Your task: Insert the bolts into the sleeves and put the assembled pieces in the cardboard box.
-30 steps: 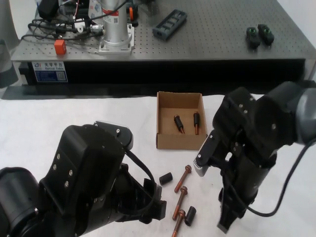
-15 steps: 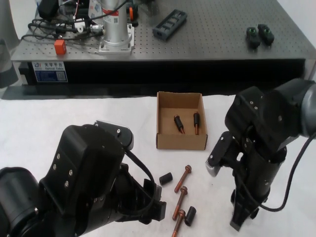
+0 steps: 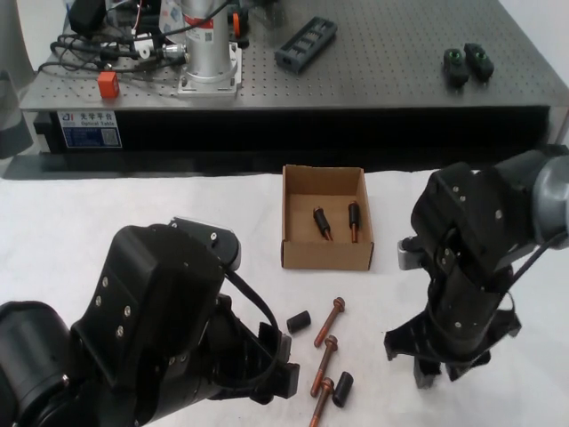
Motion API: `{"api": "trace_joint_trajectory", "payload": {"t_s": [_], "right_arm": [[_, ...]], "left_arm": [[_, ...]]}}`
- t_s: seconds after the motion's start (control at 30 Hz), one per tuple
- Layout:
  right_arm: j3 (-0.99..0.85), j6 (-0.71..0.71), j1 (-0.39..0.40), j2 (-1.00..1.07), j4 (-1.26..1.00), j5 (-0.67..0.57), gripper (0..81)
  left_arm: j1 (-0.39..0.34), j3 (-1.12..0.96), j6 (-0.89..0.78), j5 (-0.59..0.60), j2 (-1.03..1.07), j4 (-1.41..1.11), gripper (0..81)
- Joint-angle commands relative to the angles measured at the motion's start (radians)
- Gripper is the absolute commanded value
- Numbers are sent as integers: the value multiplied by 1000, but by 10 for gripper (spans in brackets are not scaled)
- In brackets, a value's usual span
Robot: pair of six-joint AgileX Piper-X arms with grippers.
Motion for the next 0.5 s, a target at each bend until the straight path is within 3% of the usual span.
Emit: {"api": "trace_joint_trajectory", "payload": {"t_s": [0.0, 0.47], "right_arm": [[1, 97, -4, 15, -32, -25, 359], [1, 137, -7, 59, -157, -38, 258]], "left_arm": [[-2, -3, 15, 13, -8, 5, 501], [-2, -3, 15, 29, -8, 5, 501]]}}
